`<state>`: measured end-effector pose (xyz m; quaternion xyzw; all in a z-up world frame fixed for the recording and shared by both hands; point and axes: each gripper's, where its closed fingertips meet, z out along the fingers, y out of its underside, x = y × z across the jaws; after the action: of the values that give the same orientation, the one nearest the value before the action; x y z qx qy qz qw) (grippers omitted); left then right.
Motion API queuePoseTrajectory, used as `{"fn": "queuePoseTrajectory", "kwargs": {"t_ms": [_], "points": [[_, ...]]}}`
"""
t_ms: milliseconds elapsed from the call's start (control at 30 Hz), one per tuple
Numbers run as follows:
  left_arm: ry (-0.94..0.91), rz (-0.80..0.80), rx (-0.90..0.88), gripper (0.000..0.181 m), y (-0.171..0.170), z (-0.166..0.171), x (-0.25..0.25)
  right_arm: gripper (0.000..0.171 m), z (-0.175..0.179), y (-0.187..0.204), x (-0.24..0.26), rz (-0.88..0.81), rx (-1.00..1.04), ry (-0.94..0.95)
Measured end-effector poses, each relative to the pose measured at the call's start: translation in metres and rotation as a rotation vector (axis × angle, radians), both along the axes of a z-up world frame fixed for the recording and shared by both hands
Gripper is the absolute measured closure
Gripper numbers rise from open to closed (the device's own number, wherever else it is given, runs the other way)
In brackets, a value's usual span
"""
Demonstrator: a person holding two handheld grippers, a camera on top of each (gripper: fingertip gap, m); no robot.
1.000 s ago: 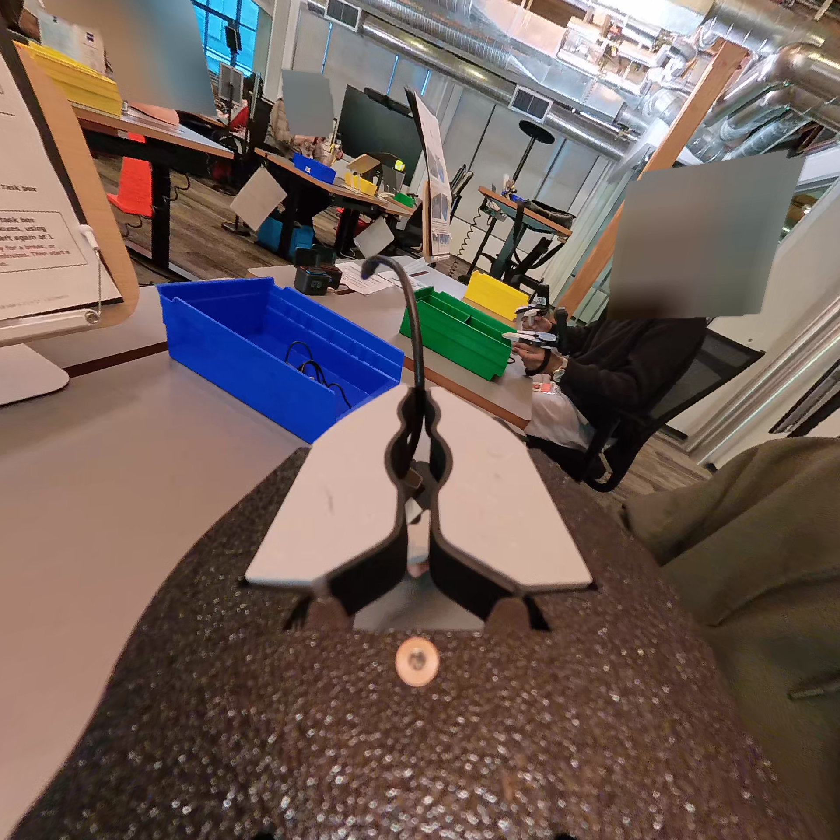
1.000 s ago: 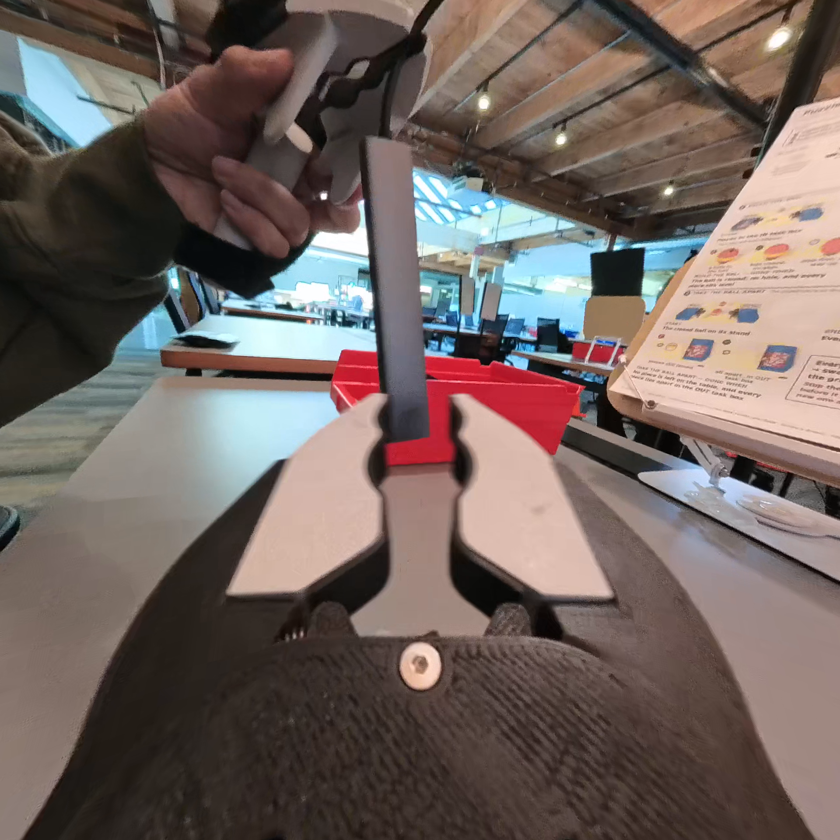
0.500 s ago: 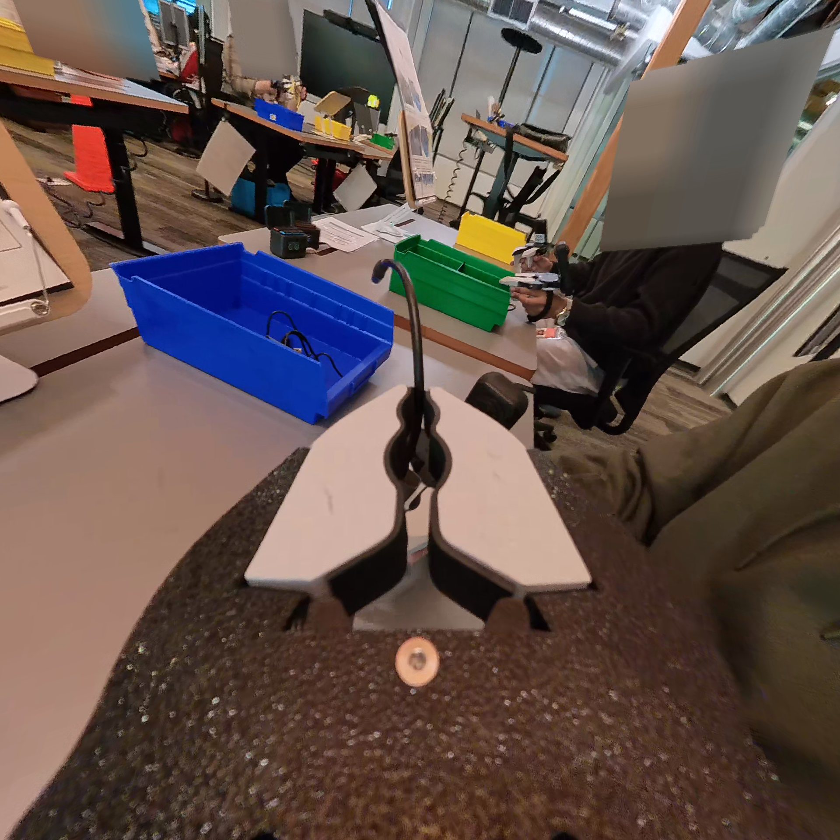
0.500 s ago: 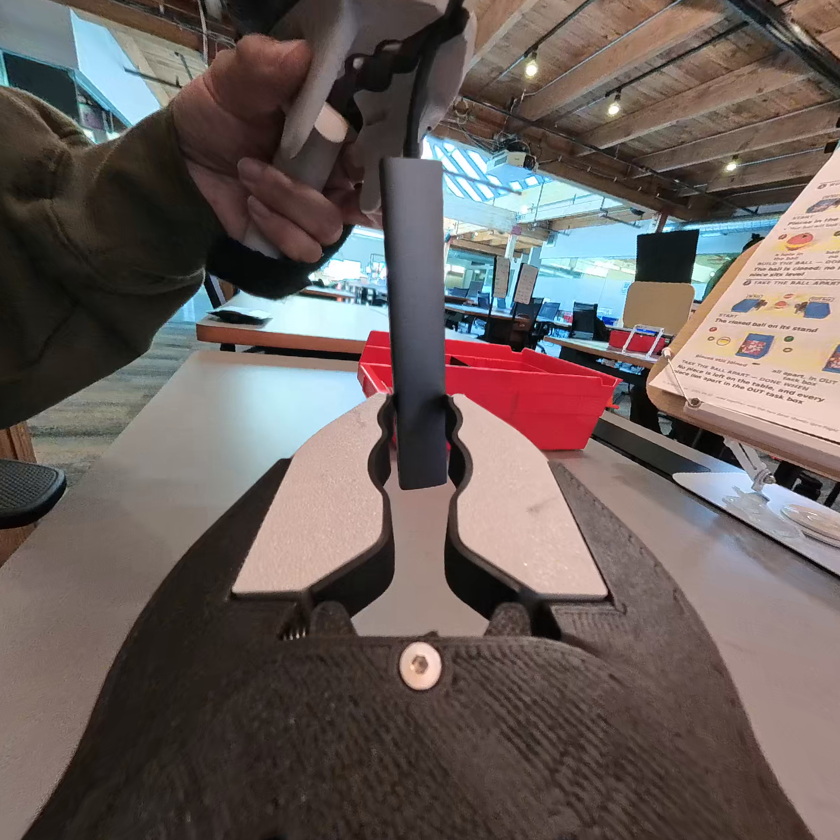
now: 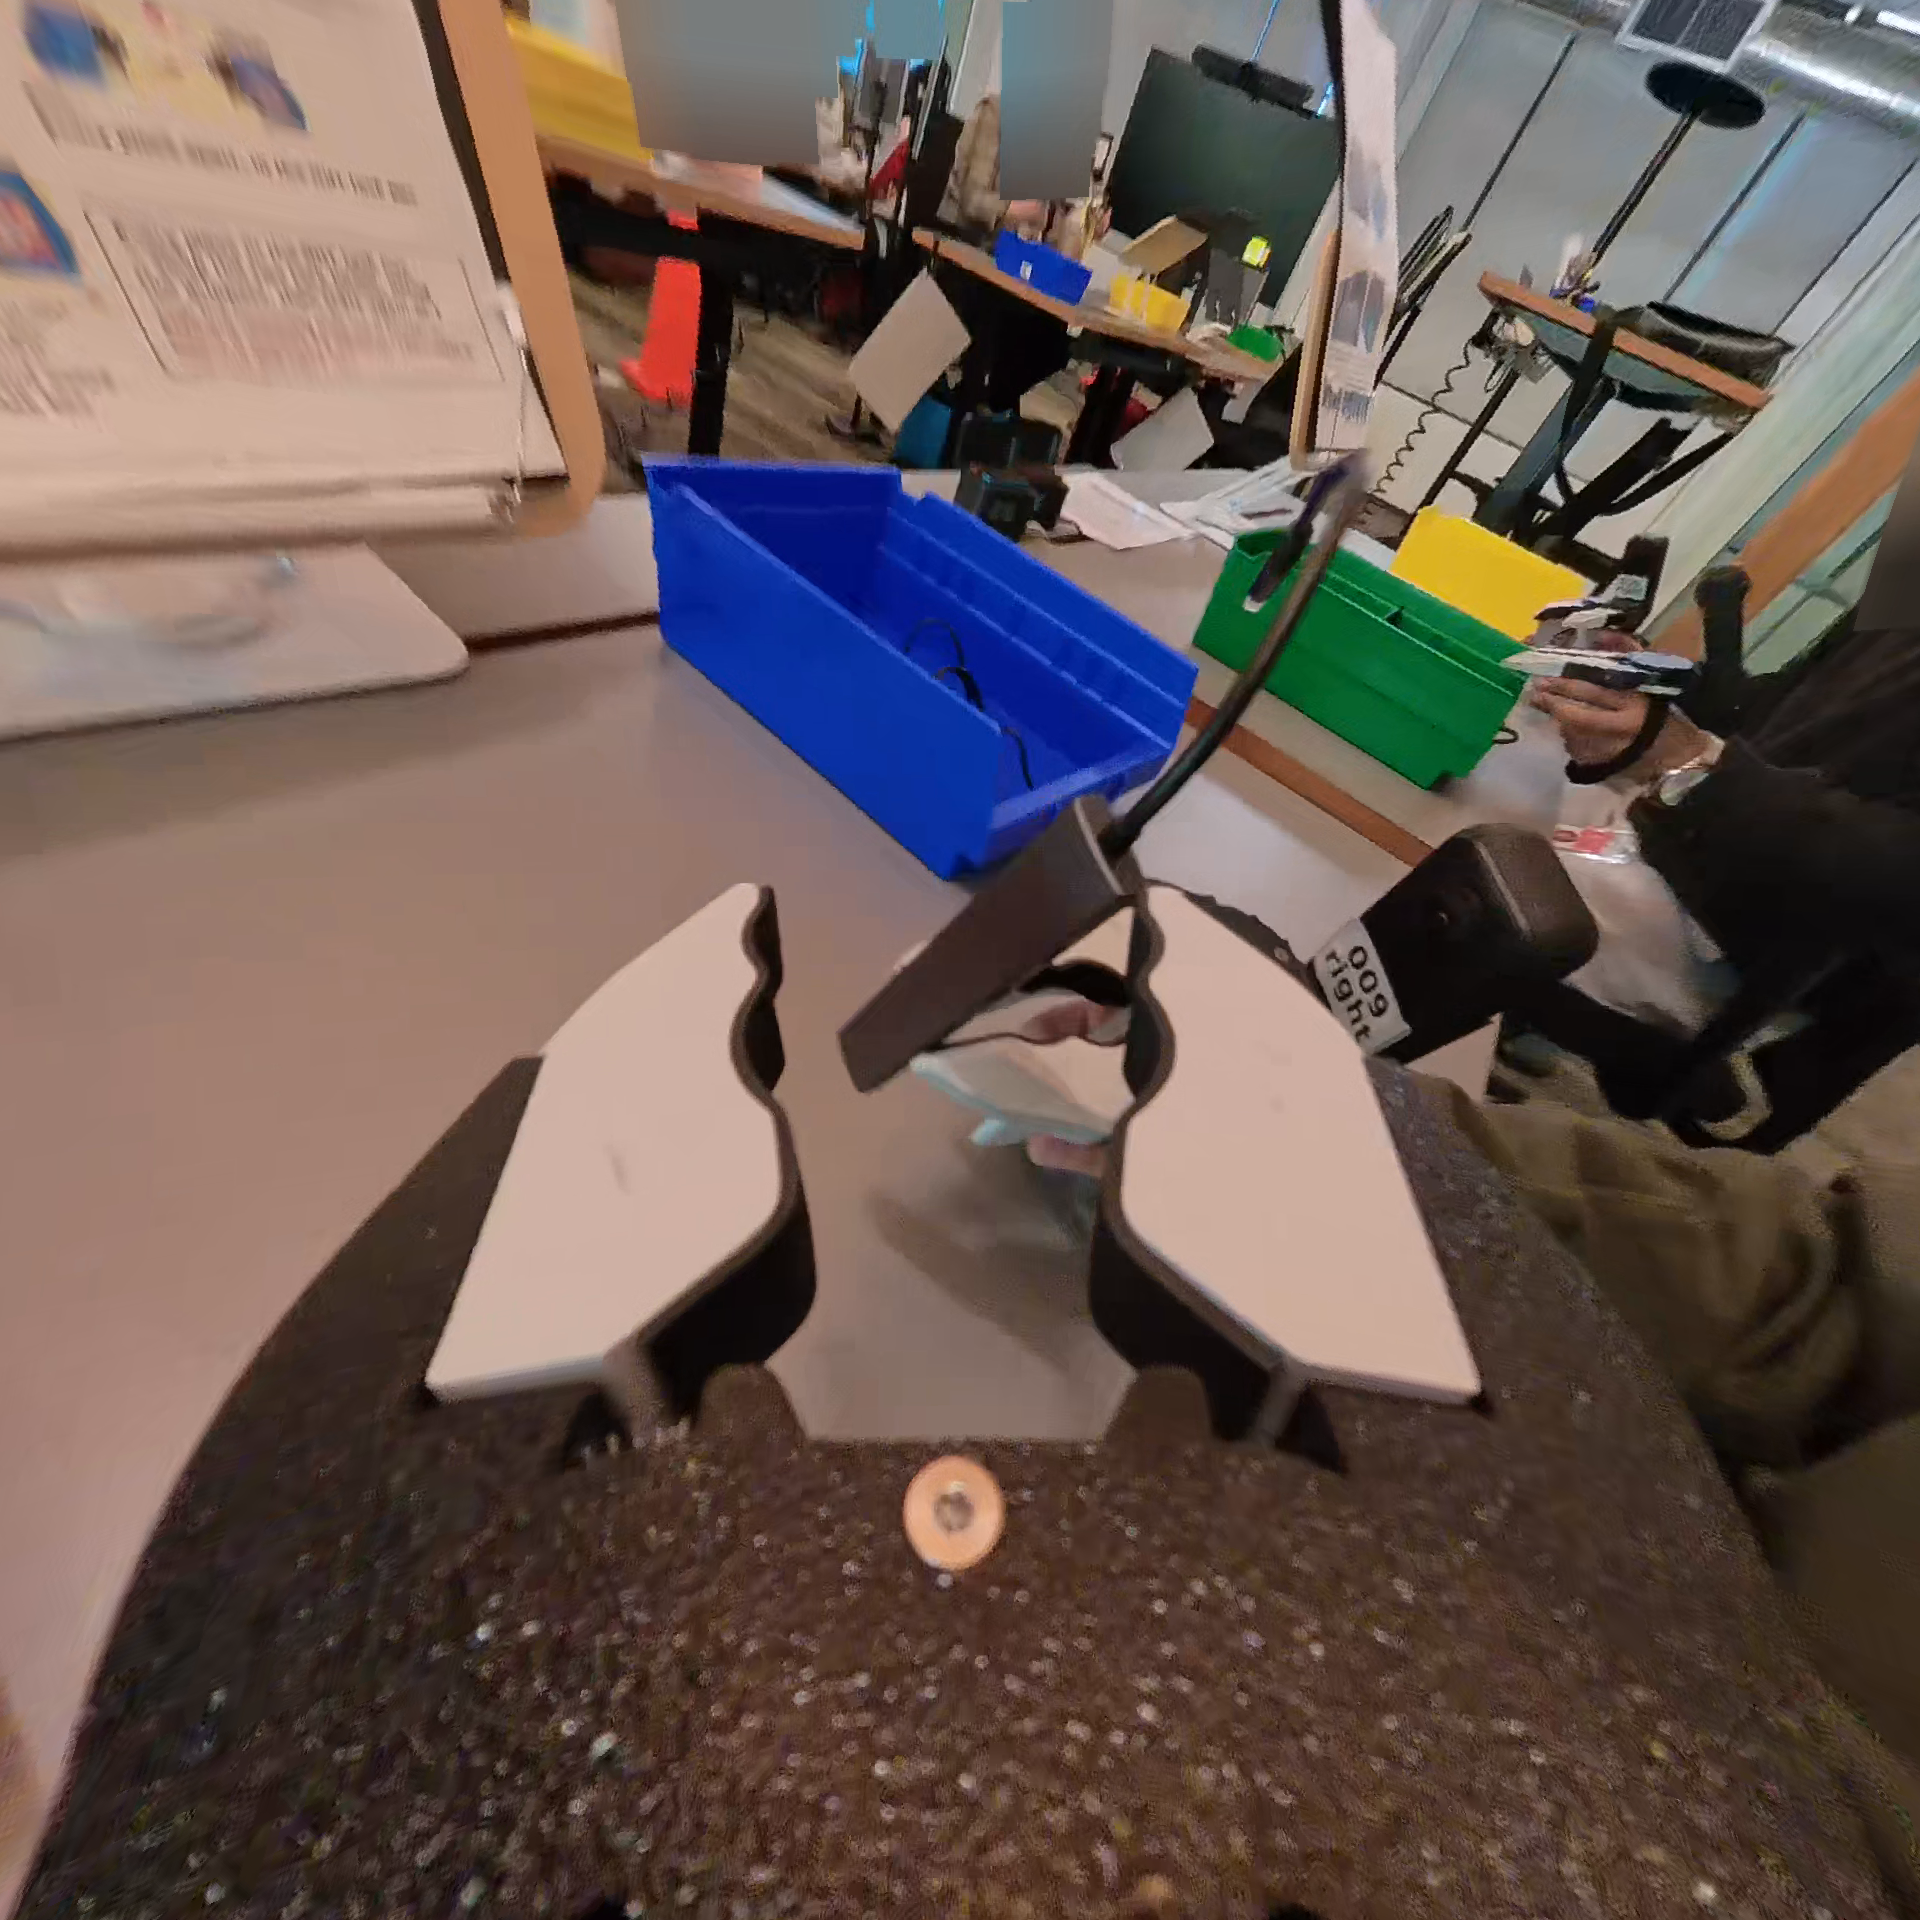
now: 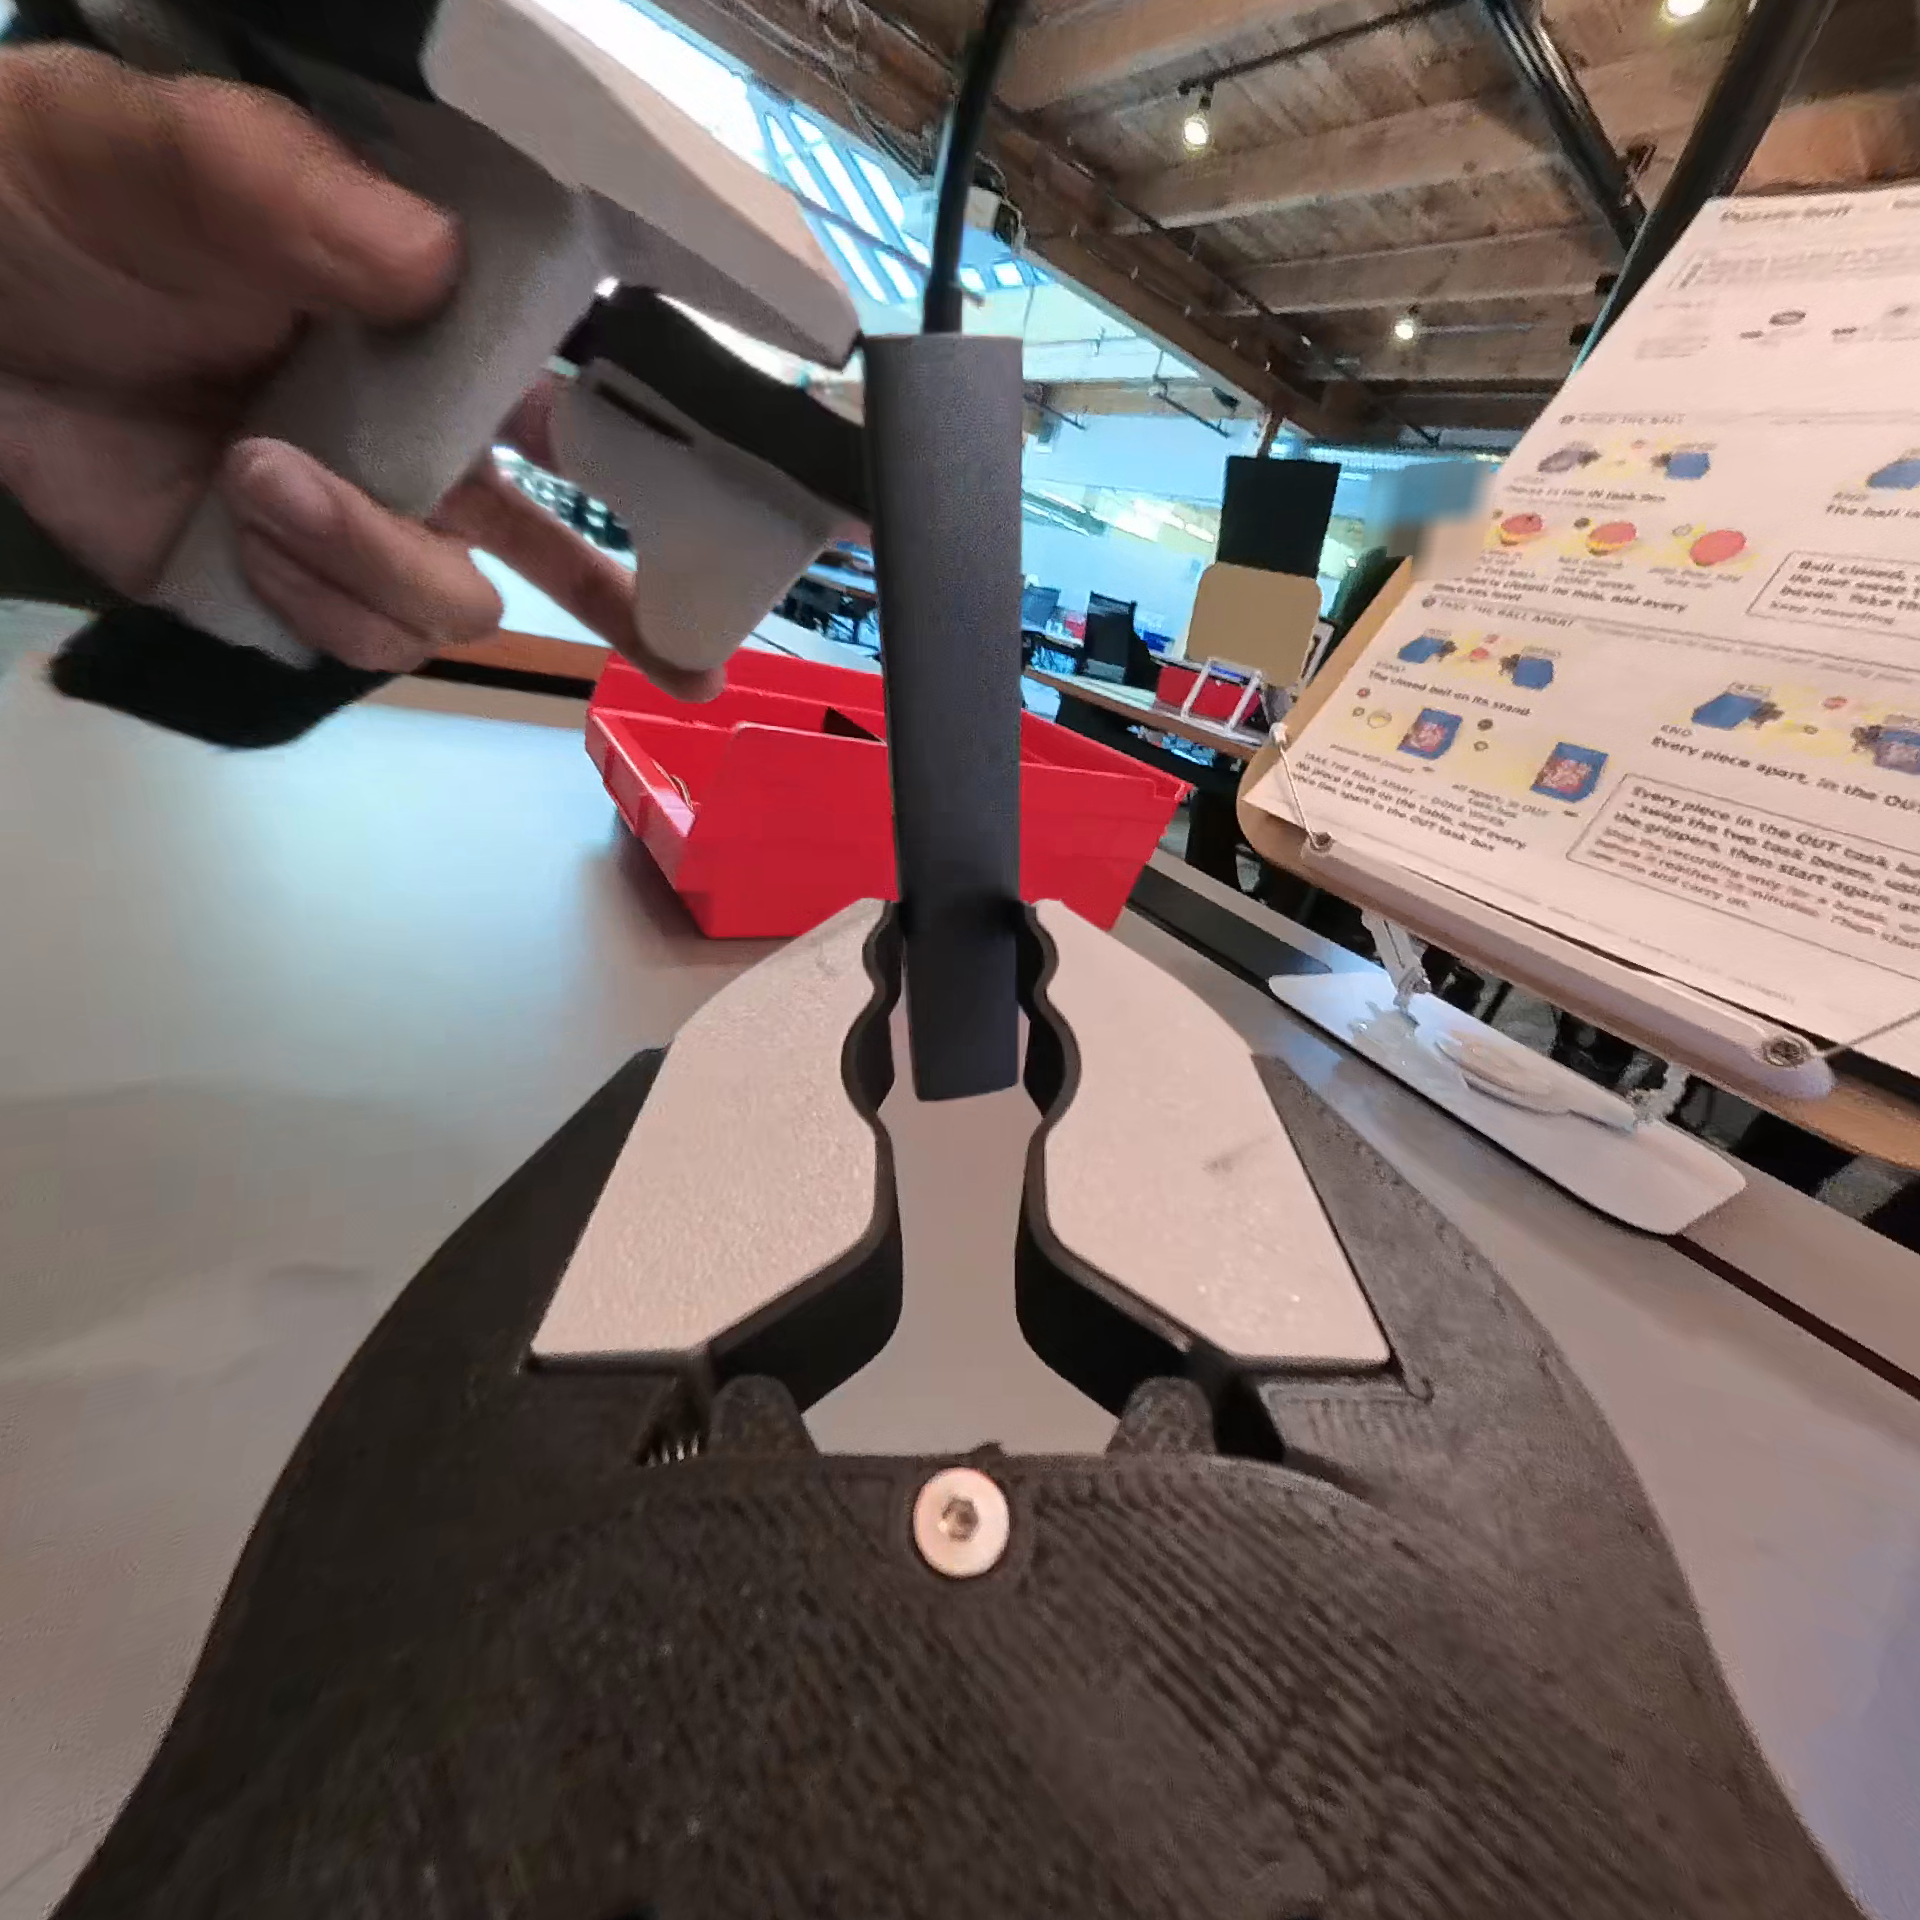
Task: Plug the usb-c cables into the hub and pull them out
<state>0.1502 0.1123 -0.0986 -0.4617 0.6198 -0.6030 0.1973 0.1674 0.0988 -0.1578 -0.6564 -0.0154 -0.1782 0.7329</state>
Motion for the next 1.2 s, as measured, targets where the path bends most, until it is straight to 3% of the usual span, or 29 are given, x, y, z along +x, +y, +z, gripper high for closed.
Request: {"fn": "queuePoseTrajectory", "kwargs": {"t_ms": [67,267,433,500,600,700,900,1100,1200], "points": [[0.051,-0.005,-0.005,0.108,-0.005,-0.012,-0.003,0.15,-0.004,0.001,0.001,-0.017,-0.029,-0.016],[0.052,-0.009,0.145,0.107,-0.023,-0.041,-0.002,0.15,-0.01,0.004,0.002,-0.048,-0.077,-0.056],[-0.103,0.078,0.33,0.166,-0.024,-0.034,0.009,0.15,-0.01,0.003,0.005,-0.059,-0.072,-0.049],[-0.133,0.125,0.344,0.17,-0.018,-0.029,0.012,0.15,-0.005,-0.001,0.007,-0.063,-0.037,-0.052],[-0.116,0.142,0.055,0.172,-0.009,-0.014,0.014,0.149,0.008,-0.006,0.004,-0.045,0.065,-0.064],[-0.086,0.101,-0.282,0.172,0.003,0.001,0.012,0.13,0.018,-0.011,0.002,-0.031,0.149,-0.061],[0.02,0.088,-0.797,0.172,0.023,0.0,0.011,0.121,0.031,-0.014,-0.009,0.048,0.246,-0.042],[0.064,0.123,-1.032,0.172,0.02,-0.013,0.016,0.12,0.022,-0.006,-0.009,0.015,0.178,-0.071],[0.084,0.132,-1.037,0.172,0.013,-0.017,0.022,0.124,0.019,-0.004,-0.009,0.002,0.163,-0.075]]}}
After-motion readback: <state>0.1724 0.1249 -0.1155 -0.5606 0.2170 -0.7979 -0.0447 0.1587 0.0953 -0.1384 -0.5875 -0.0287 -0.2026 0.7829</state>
